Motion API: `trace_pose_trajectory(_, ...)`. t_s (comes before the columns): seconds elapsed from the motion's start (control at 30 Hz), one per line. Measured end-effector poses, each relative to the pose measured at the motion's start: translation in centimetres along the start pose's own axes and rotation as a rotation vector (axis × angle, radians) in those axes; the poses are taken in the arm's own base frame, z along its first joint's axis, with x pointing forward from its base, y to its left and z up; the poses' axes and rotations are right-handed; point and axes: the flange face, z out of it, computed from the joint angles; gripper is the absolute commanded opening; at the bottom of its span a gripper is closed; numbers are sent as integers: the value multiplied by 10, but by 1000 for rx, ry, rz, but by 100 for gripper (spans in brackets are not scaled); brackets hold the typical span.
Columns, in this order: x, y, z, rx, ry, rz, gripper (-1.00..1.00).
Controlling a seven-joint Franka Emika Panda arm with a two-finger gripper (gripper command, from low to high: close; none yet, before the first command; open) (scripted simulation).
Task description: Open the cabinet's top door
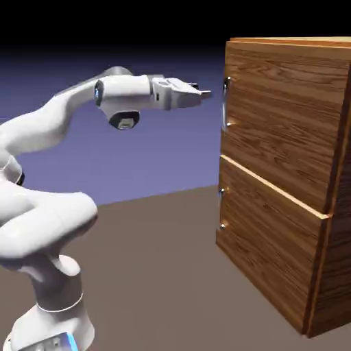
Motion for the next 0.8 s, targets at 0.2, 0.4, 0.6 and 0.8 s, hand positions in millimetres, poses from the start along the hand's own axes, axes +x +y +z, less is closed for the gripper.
trace_pose_trajectory(0.2,-25,15,34,14,2,-30,0)
trace_pose_trajectory(0.4,-25,15,73,14,2,-30,-100)
trace_pose_trajectory(0.6,-6,34,16,117,-104,-31,-100)
trace_pose_trajectory(0.8,20,60,-40,227,-218,-31,-100)
